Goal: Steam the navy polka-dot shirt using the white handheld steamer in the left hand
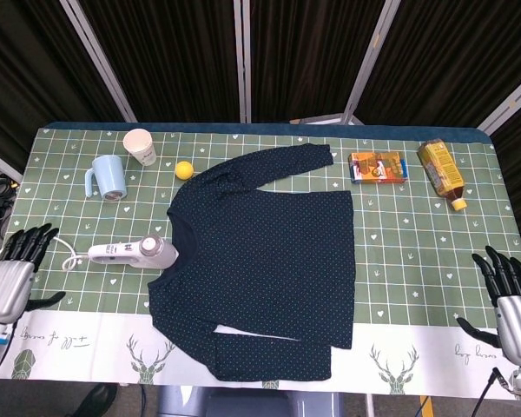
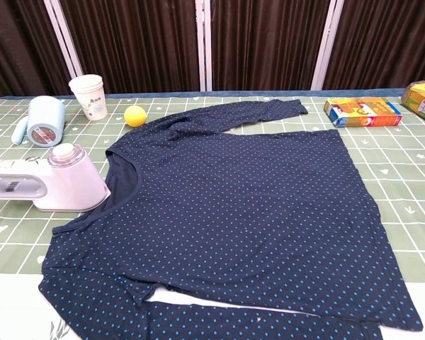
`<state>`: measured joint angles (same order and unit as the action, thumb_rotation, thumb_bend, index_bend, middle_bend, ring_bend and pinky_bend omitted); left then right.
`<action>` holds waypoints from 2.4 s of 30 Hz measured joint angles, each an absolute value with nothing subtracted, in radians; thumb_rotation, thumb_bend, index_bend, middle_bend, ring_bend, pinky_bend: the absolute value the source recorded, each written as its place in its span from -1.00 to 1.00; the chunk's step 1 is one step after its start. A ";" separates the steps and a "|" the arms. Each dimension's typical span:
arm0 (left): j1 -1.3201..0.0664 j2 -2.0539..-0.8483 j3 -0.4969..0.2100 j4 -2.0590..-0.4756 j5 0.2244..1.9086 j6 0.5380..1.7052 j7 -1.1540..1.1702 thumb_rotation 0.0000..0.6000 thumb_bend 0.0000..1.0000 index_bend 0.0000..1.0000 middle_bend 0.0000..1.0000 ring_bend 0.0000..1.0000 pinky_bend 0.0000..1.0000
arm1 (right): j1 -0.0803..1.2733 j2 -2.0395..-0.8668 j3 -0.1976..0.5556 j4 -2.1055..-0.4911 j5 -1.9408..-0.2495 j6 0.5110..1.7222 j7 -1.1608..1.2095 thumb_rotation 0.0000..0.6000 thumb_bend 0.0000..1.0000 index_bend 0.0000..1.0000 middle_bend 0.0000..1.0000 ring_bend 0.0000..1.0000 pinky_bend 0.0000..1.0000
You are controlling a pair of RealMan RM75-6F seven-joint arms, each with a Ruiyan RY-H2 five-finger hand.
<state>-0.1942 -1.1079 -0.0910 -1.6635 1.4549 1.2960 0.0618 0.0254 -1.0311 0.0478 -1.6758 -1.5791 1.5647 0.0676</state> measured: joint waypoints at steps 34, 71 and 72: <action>-0.490 -1.502 -0.134 -1.147 1.371 1.015 0.039 1.00 -0.59 -0.36 -0.44 -0.21 0.07 | 0.038 -1.033 0.055 -1.669 -1.545 1.529 0.068 1.00 -1.00 -1.00 -1.00 -1.00 -1.00; -0.573 -1.475 -0.094 -1.125 1.521 1.081 -0.226 1.00 0.10 0.86 0.75 0.73 1.00 | 0.047 -1.048 0.063 -1.667 -1.515 1.507 0.029 1.00 -1.00 -1.00 -1.00 -1.00 -1.00; -0.581 -1.471 -0.099 -1.134 1.520 1.077 -0.229 1.00 0.12 0.86 0.75 0.73 1.00 | 0.048 -1.049 0.064 -1.666 -1.512 1.505 0.028 1.00 -1.00 -1.00 -1.00 -1.00 -1.00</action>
